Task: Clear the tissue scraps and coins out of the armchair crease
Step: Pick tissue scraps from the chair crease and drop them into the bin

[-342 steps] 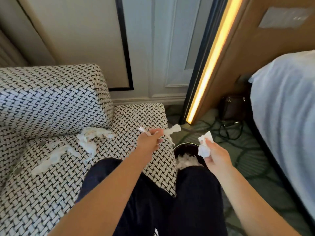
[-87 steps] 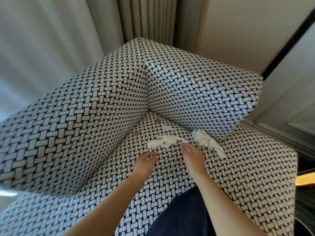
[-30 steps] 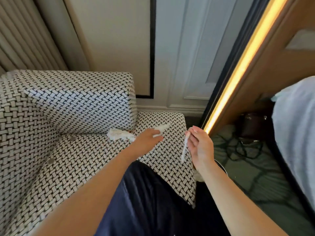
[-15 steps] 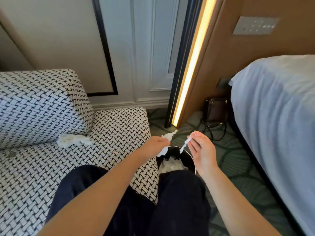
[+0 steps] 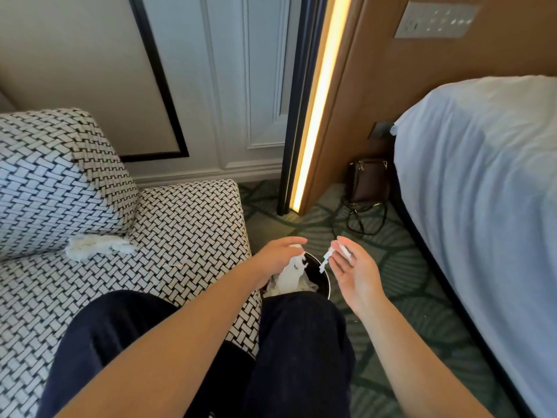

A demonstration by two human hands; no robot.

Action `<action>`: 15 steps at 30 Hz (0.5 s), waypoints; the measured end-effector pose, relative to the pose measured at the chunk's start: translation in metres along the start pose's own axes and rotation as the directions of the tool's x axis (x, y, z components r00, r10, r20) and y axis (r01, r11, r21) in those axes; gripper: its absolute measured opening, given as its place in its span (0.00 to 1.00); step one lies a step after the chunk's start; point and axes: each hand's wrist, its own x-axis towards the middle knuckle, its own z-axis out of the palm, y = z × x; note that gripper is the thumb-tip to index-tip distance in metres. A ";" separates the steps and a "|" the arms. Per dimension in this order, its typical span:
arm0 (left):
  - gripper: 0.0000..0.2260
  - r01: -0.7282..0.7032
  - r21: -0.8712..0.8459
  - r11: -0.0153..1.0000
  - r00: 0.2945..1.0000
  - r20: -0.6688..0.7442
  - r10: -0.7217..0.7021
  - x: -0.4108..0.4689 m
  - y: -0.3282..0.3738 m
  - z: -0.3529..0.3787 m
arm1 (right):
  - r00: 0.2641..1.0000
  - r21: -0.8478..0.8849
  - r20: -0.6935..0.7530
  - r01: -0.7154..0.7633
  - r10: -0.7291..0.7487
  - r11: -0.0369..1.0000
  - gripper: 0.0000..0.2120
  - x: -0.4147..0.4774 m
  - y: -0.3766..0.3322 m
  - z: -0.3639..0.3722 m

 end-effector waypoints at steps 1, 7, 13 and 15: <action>0.15 0.002 -0.008 1.000 1.000 -0.006 -0.002 0.000 -0.001 -0.001 | 1.000 0.005 -0.006 -0.013 0.013 1.000 0.14 0.001 0.001 0.000; 0.15 0.030 -0.013 0.999 0.998 -0.061 -0.031 0.001 -0.006 -0.007 | 0.999 -0.263 -0.030 -0.049 0.042 0.964 0.14 0.003 0.005 0.003; 0.14 0.047 -0.002 0.999 0.996 -0.073 -0.047 0.001 -0.010 -0.008 | 0.997 -0.703 0.074 0.059 -0.010 0.709 0.20 0.012 0.002 0.009; 0.15 0.053 -0.003 0.999 0.996 -0.075 -0.053 0.001 -0.011 -0.008 | 0.990 -0.806 0.142 0.110 0.009 0.581 0.22 0.017 0.001 0.009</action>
